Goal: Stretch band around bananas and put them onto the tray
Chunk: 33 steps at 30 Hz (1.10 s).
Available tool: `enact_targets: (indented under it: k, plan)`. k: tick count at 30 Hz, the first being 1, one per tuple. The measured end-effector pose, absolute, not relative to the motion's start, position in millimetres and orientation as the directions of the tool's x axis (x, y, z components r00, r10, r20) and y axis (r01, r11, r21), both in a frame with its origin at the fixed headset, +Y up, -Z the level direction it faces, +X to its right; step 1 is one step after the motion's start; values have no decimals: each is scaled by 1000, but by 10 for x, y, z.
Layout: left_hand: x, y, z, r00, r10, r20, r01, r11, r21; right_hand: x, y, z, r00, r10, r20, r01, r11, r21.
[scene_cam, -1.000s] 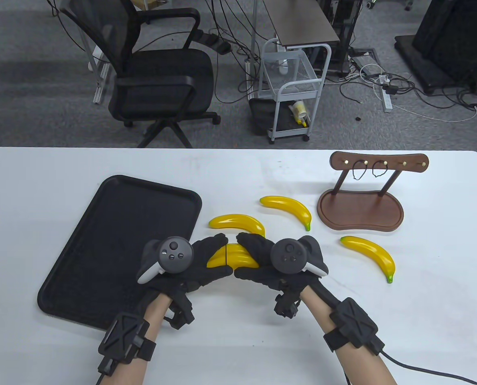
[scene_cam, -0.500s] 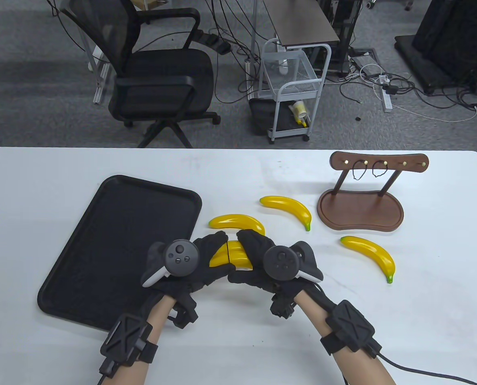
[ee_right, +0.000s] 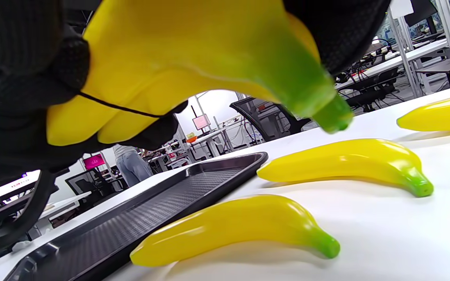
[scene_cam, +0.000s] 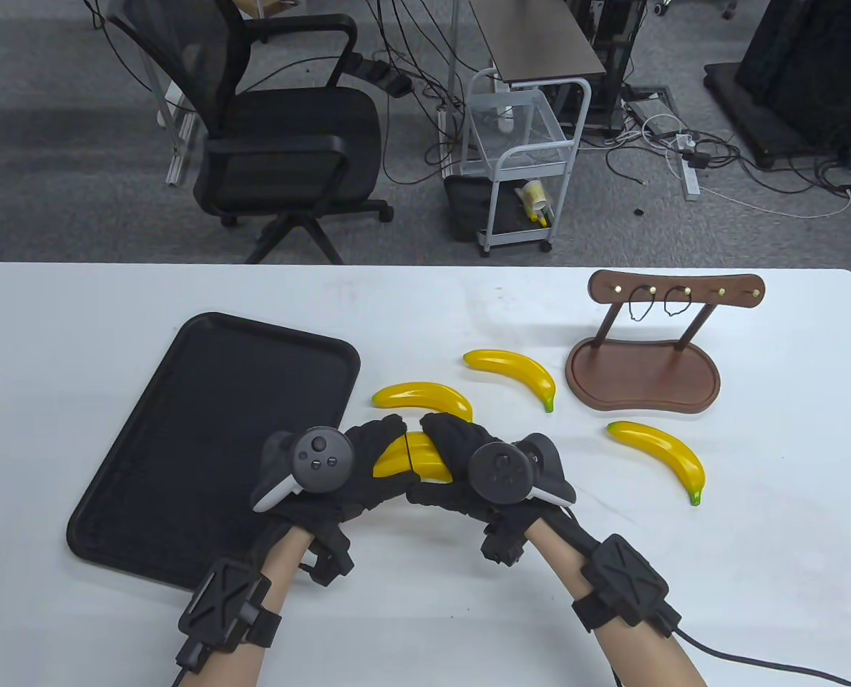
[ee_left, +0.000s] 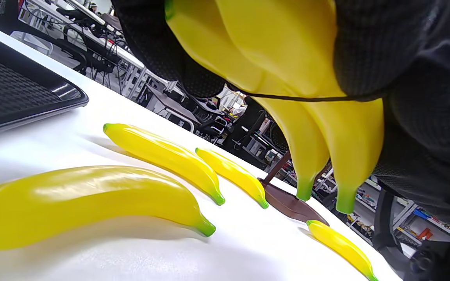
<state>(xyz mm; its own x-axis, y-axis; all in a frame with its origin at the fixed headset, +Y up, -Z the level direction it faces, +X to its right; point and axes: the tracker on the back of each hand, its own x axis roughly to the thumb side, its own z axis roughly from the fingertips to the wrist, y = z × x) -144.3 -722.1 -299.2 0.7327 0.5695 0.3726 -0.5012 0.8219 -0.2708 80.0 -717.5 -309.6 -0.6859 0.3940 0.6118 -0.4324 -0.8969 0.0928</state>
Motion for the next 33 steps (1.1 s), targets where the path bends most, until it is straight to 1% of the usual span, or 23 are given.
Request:
enact_targets:
  k: [8,12,20,25,28,33]
  plan:
    - [-1482,-7223,-3007,701,611,368,-534,792,-297,850,-7188,-3133,-648,433,627,-471,-874,117]
    - [-1489,-7233,-3011,712,596,370,-518,802,-296,863,-7224,-3147,-638,452,624,-473,-869,145]
    - [-1518,-7220,-3023,708,612,352,-535,790,-299,873,-7221,-3154,-643,445,623,-472,-871,136]
    - [-1558,-7226,-3049,687,655,314,-571,754,-323,868,-7186,-3134,-660,388,643,-449,-890,76]
    - [-1580,-7234,-3065,663,694,280,-604,718,-348,868,-7164,-3124,-669,341,660,-440,-898,18]
    - [-1605,-7267,-3088,620,754,218,-652,649,-391,869,-7146,-3107,-682,304,665,-437,-899,-37]
